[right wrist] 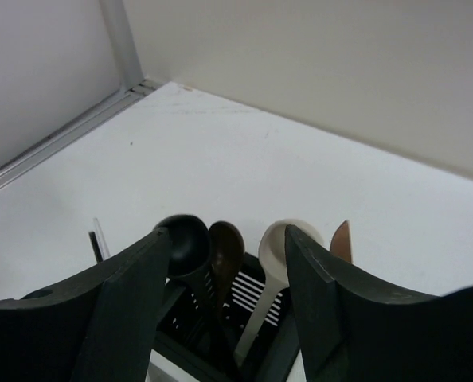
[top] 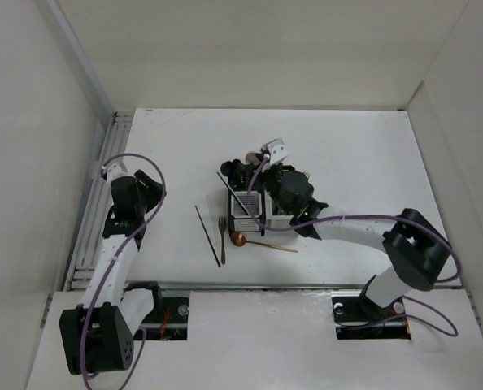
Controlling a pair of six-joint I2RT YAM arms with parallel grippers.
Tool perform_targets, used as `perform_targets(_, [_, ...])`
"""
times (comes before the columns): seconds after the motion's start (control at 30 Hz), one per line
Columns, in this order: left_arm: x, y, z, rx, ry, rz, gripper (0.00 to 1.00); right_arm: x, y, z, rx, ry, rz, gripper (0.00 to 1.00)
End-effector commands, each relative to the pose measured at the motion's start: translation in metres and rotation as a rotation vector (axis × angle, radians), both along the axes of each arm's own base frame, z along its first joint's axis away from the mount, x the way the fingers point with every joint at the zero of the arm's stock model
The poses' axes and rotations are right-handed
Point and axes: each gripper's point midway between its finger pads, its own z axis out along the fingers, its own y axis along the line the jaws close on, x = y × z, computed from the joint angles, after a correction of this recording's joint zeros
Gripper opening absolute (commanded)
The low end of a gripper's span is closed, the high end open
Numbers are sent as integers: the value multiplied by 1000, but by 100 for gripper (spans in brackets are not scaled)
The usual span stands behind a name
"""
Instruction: Sort the eating utensils into containers
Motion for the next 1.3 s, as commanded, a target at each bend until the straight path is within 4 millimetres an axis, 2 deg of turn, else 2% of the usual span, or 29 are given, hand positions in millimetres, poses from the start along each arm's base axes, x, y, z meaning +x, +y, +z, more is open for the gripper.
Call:
perform_targets(0.0, [10,-15,23,-2,-41,-84,53,-14,-2,52,-21,-80,-22,65])
perform_targets(0.03, [10,-22,23,-6,-41,-107,53,-17,-6,65,-64,-112,-32,66])
perform_targets(0.07, [11,-23,21,-3,-39,-120,53,-18,-8,70,-97,-111,-33,66])
perform_targets(0.1, [12,-31,17,-4,-25,-146,53,-26,-3,75,-164,-95,14,68])
perform_targets(0.17, [13,-36,15,-4,-22,-160,53,-38,1,75,-261,-85,102,68])
perform_targets(0.2, [13,-39,12,-5,-13,-169,53,-54,13,78,-295,-94,222,68])
perform_targets(0.23, [13,-39,12,-5,-13,-169,53,-67,11,55,-386,-38,294,68])
perform_targets(0.27, [13,-39,12,-13,-13,-165,52,-83,11,56,-437,-63,370,68])
perform_targets(0.33, [13,-43,10,-14,-4,-175,52,-125,21,31,-516,-35,574,68])
perform_targets(0.37, [13,-43,7,-14,-4,-175,52,-142,14,1,-603,46,631,68])
perform_targets(0.43, [14,-40,4,-6,5,-159,52,-169,13,-27,-699,112,701,66])
perform_targets(0.47, [14,-40,4,-6,5,-159,52,-182,6,-60,-788,206,740,64])
perform_targets(0.53, [16,-40,6,4,10,-152,52,-199,3,-90,-900,261,789,62])
perform_targets(0.6, [15,-47,5,15,11,-183,52,-206,0,-115,-984,327,805,58])
perform_targets(0.7, [16,-51,13,29,-21,-202,52,-204,3,-129,-1012,335,792,56])
perform_targets(0.9, [12,-49,14,34,-34,-192,52,-192,0,-158,-1069,388,715,58])
perform_targets(0.93, [10,-49,9,26,-23,-188,52,-190,-2,-164,-1087,395,702,58])
perform_targets(0.97, [10,-49,9,26,-23,-188,53,-191,-3,-177,-1107,429,701,58])
perform_targets(1.03, [8,-49,8,18,-23,-184,53,-186,-3,-185,-1133,450,673,59])
perform_targets(1.07, [8,-49,8,18,-23,-184,53,-188,-7,-199,-1169,484,677,59])
perform_targets(1.17, [6,-49,6,18,-23,-184,53,-184,-5,-210,-1183,515,649,60])
perform_targets(1.27, [6,-49,7,10,-23,-180,54,-174,-4,-207,-1172,524,562,62])
